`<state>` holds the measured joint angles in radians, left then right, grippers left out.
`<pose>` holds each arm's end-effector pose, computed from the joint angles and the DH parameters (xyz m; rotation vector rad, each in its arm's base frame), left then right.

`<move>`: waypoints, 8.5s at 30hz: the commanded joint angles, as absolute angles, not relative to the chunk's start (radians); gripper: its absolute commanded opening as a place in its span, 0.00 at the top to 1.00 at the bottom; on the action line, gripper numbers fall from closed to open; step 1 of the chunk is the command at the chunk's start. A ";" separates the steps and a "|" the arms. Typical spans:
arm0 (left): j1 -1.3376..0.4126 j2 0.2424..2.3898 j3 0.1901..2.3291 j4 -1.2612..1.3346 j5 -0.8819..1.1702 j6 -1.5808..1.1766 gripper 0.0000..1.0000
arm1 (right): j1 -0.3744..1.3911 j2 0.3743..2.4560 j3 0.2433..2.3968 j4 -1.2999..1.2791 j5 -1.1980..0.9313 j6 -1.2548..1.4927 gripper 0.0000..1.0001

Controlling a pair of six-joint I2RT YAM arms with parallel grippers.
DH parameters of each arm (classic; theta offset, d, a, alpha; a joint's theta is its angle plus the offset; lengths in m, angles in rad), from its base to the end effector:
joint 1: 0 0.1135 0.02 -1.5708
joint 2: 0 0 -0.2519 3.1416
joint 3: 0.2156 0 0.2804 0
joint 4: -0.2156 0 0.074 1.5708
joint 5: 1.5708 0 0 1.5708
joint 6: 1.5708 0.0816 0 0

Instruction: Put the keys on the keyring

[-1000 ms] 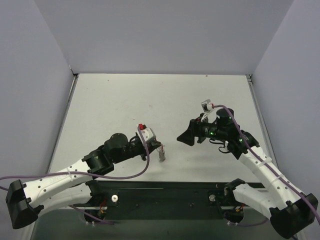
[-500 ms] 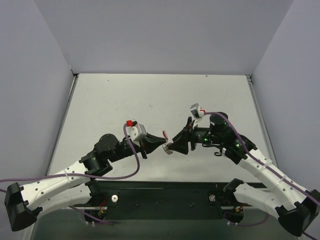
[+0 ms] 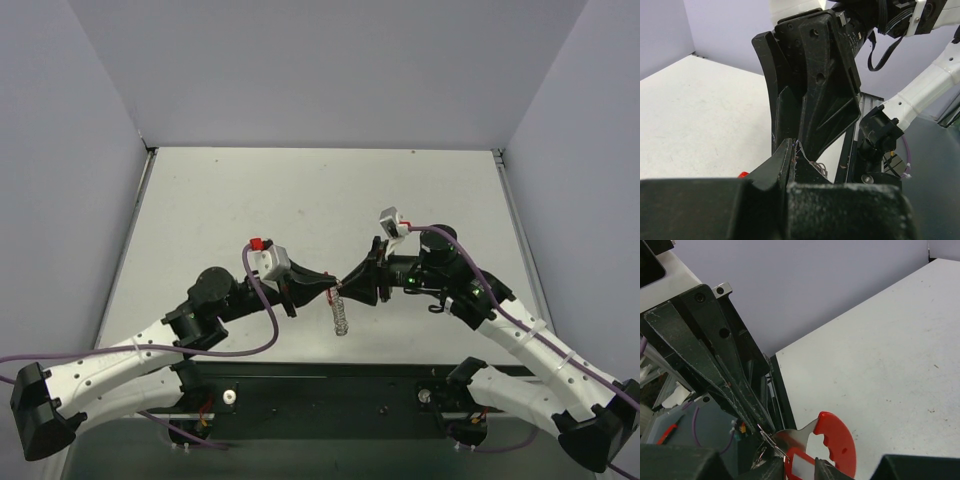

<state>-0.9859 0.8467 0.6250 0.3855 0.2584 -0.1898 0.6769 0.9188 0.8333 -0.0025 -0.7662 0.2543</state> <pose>0.1396 -0.2486 0.3254 0.7919 1.2916 -1.1410 0.1809 0.2179 0.3384 -0.9712 1.5326 1.3127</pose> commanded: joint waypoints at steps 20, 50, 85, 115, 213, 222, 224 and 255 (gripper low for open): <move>-0.973 0.890 0.525 0.814 0.331 -0.316 1.00 | 0.707 0.914 0.853 0.092 -0.781 0.233 1.00; -0.959 1.061 0.511 1.184 0.383 -0.442 1.00 | 0.732 0.931 0.871 0.089 -0.853 0.199 1.00; -0.910 0.911 0.535 0.973 0.468 -0.411 1.00 | 0.758 0.756 0.976 -0.019 -0.695 0.095 0.44; -0.910 0.897 0.526 1.042 0.465 -0.440 1.00 | 0.758 0.845 0.956 0.153 -0.842 0.176 0.86; -0.927 1.052 1.132 -0.365 0.640 -0.035 0.39 | 0.910 1.111 1.353 -0.660 -0.644 -0.252 1.00; -0.928 1.074 1.117 -0.291 0.641 -0.071 0.56 | 0.910 1.101 1.341 -0.638 -0.666 -0.238 1.00; -0.930 1.092 1.124 -0.301 0.649 -0.068 0.63 | 0.910 1.098 1.339 -0.637 -0.660 -0.236 1.00; -0.936 1.091 1.141 -0.371 0.667 -0.021 0.50 | 0.890 1.083 1.313 -0.609 -0.653 -0.227 1.00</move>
<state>-0.9325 1.1137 1.1133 -0.3931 0.6449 -0.0296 0.8963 1.1038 1.3159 -0.6598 -0.6334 -0.2329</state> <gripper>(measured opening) 0.539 0.024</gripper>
